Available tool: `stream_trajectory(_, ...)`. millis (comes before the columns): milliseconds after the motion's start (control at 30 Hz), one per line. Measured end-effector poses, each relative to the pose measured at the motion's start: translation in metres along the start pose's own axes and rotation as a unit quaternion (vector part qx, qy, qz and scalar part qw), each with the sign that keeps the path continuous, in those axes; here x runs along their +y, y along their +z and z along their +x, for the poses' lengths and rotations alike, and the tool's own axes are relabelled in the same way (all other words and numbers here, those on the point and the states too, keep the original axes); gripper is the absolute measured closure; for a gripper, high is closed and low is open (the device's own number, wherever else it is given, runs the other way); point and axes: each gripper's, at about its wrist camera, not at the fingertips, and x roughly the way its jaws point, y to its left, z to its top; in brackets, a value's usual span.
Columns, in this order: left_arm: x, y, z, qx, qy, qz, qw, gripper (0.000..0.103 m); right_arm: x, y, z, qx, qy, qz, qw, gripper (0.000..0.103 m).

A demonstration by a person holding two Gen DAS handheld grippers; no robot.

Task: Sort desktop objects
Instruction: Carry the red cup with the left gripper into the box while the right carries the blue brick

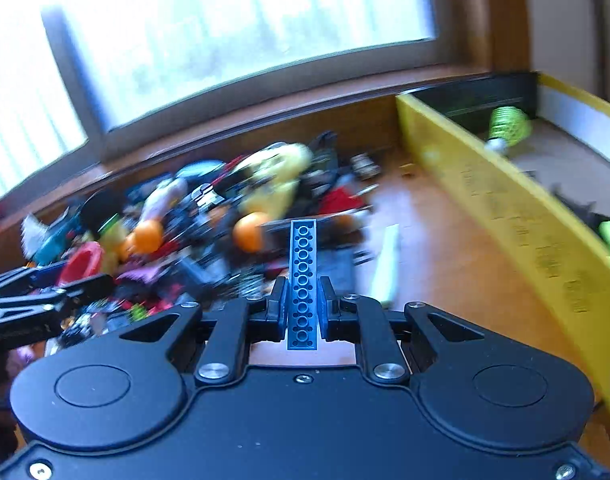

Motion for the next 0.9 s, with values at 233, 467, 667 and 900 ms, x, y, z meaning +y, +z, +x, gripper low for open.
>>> stream_trajectory(233, -0.077, 0.042, 0.055, -0.001, -0.085, 0.039, 0.9956, 0.031, -0.063, 0.021, -0.035, -0.042, -0.036, 0.027, 0.998, 0.088)
stream_trajectory(467, -0.157, 0.079, 0.102, -0.011, -0.14, 0.08, 0.987, 0.031, -0.126, 0.04, -0.058, -0.063, -0.067, 0.053, 0.994, 0.088)
stream_trajectory(667, -0.214, 0.095, 0.149, 0.003, -0.156, 0.109, 0.9817, 0.031, -0.179, 0.045, -0.062, -0.059, -0.088, 0.084, 0.991, 0.088)
stream_trajectory(900, -0.254, 0.103, 0.19, 0.034, -0.148, 0.123, 0.9807, 0.027, -0.23, 0.041, -0.055, -0.025, -0.113, 0.13, 0.985, 0.087)
